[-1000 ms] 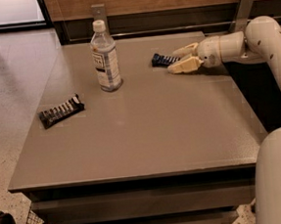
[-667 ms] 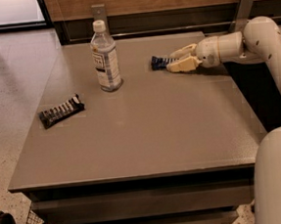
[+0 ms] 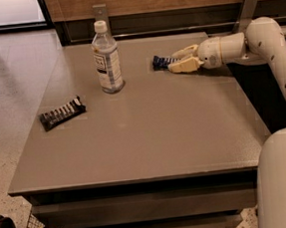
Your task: Move rxbar blueberry near rxbar chocolate
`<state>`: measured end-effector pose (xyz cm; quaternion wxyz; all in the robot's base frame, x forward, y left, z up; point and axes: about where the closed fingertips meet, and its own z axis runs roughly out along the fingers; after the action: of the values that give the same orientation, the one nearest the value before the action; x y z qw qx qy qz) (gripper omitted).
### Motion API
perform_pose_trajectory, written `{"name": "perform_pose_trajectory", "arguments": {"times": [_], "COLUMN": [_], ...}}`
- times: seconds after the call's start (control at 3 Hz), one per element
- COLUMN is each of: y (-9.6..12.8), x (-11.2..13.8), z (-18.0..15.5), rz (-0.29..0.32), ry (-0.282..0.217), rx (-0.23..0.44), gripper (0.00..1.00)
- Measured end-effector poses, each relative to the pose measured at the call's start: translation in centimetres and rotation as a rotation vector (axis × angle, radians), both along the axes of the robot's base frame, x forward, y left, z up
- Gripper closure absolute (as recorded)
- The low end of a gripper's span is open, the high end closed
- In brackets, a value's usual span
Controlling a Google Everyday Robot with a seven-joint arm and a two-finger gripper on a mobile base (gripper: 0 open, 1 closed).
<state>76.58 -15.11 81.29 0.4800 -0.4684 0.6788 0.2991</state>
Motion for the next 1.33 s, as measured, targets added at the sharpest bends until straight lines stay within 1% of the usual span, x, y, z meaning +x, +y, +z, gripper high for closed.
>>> {"name": "perform_pose_trajectory", "arguments": {"times": [1.0, 1.33], "y": [0.0, 0.1], "x": [0.0, -0.5], "z": [0.2, 1.2], "rz": [0.000, -0.007], "ry": [0.000, -0.011], "rx": [0.000, -0.022], "gripper": [1.00, 1.00]}}
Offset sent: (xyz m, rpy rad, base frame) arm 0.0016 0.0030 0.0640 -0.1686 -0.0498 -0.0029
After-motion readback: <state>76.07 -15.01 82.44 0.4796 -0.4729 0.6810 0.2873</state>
